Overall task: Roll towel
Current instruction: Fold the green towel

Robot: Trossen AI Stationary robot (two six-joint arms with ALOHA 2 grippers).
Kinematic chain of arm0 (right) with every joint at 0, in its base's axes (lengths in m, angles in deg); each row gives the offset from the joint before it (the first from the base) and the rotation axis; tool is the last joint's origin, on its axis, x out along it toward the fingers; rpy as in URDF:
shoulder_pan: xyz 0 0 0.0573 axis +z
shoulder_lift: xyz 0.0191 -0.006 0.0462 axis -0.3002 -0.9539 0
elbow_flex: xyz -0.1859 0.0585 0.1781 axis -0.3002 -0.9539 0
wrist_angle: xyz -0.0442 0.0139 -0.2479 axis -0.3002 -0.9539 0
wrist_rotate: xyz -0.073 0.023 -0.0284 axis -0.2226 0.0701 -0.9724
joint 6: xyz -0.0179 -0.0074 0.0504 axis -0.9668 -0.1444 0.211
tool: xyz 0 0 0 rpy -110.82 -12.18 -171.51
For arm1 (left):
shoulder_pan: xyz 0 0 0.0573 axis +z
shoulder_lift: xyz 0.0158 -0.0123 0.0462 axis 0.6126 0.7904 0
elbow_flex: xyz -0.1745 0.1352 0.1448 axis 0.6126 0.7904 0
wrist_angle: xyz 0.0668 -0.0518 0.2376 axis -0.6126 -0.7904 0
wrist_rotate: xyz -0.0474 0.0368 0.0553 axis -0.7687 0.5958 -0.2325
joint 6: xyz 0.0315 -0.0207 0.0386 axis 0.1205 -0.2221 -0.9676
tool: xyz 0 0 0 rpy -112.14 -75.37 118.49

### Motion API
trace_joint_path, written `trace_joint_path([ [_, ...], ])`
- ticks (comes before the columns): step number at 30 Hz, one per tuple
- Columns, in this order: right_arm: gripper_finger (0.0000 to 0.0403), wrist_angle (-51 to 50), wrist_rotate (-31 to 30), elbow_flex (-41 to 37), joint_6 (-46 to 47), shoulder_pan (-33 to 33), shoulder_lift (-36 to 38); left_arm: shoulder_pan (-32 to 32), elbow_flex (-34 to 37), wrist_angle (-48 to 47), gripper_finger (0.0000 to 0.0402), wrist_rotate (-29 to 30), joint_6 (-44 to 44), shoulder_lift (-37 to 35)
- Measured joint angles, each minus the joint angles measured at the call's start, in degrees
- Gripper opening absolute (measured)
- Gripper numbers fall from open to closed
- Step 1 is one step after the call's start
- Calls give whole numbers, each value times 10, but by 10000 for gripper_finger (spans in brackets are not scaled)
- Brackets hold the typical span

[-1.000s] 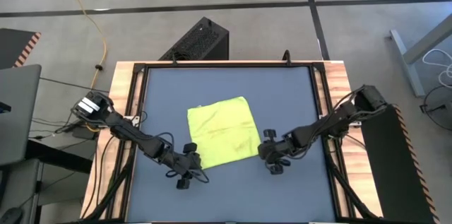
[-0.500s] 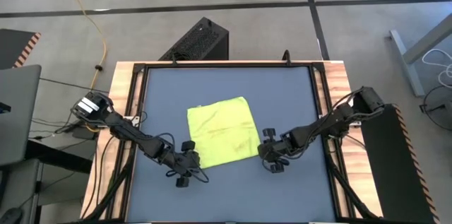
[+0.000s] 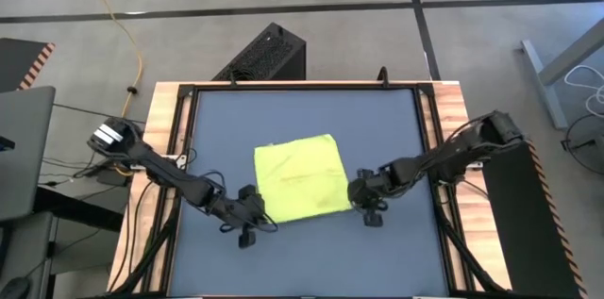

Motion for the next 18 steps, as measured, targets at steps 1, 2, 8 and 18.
trace_joint_path([
  [1,12,8,34,2,19,-7,13,0,0,2,0,-3,4,-17],
  [2,10,13,67,2,41,-14,26,0,0,6,0,-5,10,-34],
  [8,9,42,122,1,149,-42,66,2,-1,-45,0,28,68,-122],
  [18,9,41,64,2,189,-174,33,58,0,-235,0,138,120,-179],
])
